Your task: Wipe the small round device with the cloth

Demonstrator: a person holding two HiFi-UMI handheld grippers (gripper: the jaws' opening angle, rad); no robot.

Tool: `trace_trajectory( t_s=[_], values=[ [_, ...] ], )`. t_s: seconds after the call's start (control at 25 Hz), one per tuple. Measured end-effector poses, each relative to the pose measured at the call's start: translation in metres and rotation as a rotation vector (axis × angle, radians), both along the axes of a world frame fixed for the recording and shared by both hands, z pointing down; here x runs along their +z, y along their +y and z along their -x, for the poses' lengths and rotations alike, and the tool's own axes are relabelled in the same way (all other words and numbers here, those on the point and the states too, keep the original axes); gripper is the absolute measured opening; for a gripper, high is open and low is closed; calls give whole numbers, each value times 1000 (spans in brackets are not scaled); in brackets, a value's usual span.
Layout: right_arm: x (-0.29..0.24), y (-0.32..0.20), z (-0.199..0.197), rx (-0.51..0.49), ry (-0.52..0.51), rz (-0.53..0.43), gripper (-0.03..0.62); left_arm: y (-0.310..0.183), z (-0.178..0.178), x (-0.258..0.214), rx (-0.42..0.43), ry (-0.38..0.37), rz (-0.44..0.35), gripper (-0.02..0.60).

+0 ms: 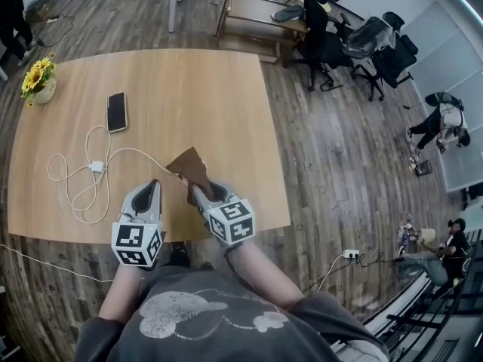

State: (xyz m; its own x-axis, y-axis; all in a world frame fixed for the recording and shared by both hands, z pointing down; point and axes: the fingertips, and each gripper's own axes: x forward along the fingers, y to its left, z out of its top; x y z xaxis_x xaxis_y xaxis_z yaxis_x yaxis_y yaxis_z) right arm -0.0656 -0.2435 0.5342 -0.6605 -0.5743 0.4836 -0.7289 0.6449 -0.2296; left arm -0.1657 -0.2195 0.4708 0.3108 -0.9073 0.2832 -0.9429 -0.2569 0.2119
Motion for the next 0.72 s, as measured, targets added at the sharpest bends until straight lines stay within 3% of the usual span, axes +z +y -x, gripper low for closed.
trace_trajectory(
  t_s=[0.44,0.72],
  values=[
    [15,-9,-63,209,79,41,84,-28,-9,16,106,35,27,18],
    [-5,-6,-83,202,89,-10,84,-26,-13,7,106,8,13,18]
  ],
)
